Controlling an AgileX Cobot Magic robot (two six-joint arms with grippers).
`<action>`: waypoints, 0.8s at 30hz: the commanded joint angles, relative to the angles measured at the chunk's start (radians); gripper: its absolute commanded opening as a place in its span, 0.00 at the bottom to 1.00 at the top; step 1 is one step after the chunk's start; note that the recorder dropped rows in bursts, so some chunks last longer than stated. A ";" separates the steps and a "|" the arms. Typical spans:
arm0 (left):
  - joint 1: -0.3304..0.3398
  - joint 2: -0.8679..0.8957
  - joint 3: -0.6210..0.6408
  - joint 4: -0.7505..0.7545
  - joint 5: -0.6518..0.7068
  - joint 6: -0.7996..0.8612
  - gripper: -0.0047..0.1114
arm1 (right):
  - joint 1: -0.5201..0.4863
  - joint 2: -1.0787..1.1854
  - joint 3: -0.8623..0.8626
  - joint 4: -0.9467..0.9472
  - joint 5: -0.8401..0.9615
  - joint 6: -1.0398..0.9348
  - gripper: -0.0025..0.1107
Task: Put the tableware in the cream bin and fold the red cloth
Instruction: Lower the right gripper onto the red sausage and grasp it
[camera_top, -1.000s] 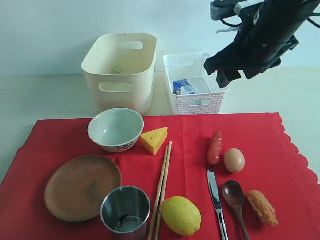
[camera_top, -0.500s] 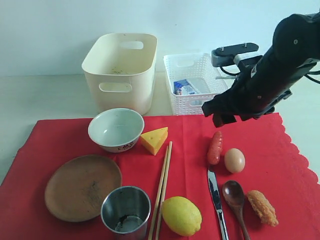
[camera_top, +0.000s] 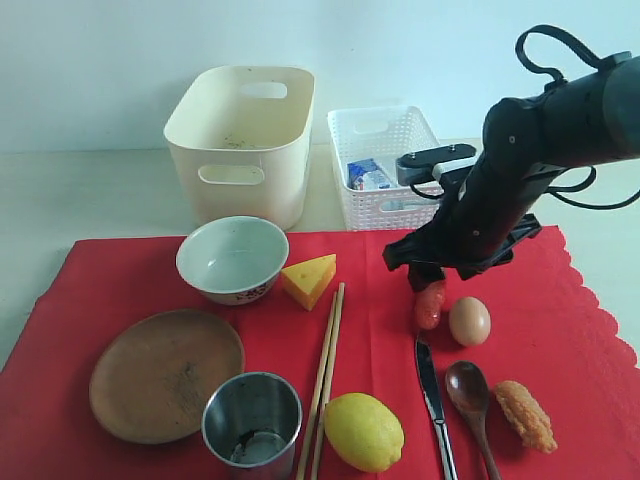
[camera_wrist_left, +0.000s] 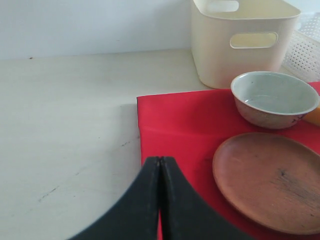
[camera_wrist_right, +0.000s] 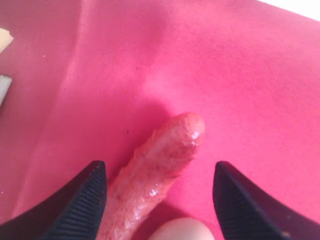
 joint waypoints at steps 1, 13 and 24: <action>0.002 -0.006 0.002 -0.005 -0.011 -0.005 0.04 | -0.002 0.036 -0.035 0.002 0.006 -0.003 0.55; 0.002 -0.006 0.002 -0.005 -0.011 -0.005 0.04 | -0.002 0.085 -0.045 0.004 0.005 -0.003 0.46; 0.002 -0.006 0.002 -0.005 -0.011 -0.005 0.04 | -0.002 0.117 -0.045 0.004 -0.067 -0.003 0.11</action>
